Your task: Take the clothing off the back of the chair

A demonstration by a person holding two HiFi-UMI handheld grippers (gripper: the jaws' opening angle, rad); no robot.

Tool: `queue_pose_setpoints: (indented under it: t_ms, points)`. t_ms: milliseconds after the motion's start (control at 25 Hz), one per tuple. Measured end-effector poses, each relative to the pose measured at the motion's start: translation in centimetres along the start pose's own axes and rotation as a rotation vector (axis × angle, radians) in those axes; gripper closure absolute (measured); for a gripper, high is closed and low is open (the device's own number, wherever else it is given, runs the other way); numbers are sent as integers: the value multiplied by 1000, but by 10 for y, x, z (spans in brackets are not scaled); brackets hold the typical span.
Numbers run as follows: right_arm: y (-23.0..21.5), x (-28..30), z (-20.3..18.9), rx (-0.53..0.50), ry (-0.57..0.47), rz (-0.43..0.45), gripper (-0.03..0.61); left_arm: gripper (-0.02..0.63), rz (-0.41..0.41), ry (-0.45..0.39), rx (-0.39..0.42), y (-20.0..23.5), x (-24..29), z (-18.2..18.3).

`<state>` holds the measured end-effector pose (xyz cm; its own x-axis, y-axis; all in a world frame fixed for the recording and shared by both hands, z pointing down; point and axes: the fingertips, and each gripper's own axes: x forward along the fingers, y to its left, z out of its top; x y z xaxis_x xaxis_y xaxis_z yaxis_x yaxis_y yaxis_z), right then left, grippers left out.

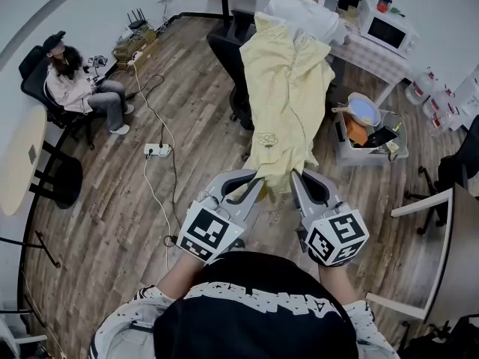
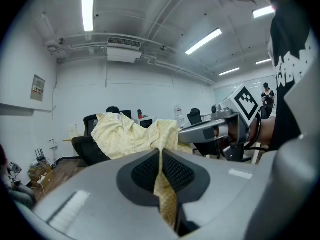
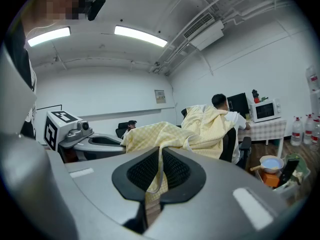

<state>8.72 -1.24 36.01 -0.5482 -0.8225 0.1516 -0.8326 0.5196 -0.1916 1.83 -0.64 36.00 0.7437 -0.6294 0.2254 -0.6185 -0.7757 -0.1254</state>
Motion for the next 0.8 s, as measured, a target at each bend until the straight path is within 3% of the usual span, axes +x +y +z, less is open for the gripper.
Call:
queue_pose_setpoints:
  t_ms: [800]
  points:
    - [20,-3,-10,5,20,32,548,601,8,14,-10,-6,-17,-8]
